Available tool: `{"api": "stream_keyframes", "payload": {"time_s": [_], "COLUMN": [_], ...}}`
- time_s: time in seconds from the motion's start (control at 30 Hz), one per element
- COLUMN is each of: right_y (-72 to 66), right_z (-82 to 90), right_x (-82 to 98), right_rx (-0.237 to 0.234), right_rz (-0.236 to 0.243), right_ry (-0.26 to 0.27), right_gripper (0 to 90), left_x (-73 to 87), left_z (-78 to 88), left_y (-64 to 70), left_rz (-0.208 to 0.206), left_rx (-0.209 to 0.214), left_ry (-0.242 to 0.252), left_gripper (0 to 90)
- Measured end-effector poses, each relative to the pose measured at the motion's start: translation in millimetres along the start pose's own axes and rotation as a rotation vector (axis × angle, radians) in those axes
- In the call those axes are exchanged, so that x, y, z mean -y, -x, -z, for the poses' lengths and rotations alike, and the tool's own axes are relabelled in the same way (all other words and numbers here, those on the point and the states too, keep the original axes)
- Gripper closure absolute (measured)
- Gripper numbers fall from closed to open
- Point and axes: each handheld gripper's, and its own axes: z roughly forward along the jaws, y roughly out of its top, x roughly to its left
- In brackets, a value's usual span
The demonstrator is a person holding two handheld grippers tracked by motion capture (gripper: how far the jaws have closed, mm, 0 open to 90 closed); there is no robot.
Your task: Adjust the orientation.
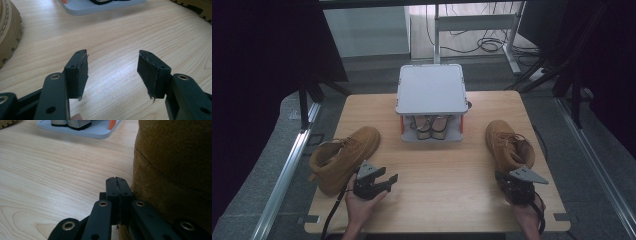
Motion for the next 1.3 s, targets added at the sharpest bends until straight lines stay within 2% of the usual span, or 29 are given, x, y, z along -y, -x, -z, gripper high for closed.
{"api": "stream_keyframes", "payload": {"time_s": [0.07,0.13,0.37,0.63,0.73,1.03,1.3], "right_y": [-0.7,1.0,8.3,23.4,26.4,49.1,62.3], "right_z": [0.2,1.2,7.9,18.7,21.3,32.9,38.0], "right_x": [0.2,0.7,3.9,11.8,12.7,19.1,22.0], "right_rx": [0.007,0.000,-0.007,-0.009,0.010,0.073,0.092], "right_rz": [0.020,0.020,0.000,-0.032,-0.026,-0.081,-0.114], "right_ry": [-0.006,-0.004,-0.006,0.014,0.007,0.019,0.030], "right_gripper": [89.7,89.7,89.7,89.6,89.6,89.7,89.7], "left_x": [0.1,0.4,2.3,2.9,3.7,4.1,4.6], "left_z": [-0.4,-0.9,-3.7,-1.3,-2.3,-3.3,-4.5], "left_y": [0.2,0.5,1.3,-3.9,-4.4,-4.7,-4.0], "left_rz": [0.002,-0.001,-0.001,0.018,0.022,0.024,0.020], "left_rx": [0.001,0.002,0.009,0.011,0.011,0.016,0.011], "left_ry": [-0.002,-0.004,-0.015,-0.010,-0.015,-0.016,-0.016], "left_gripper": [42.1,42.1,42.1,42.5,42.6,42.4,42.2]}}
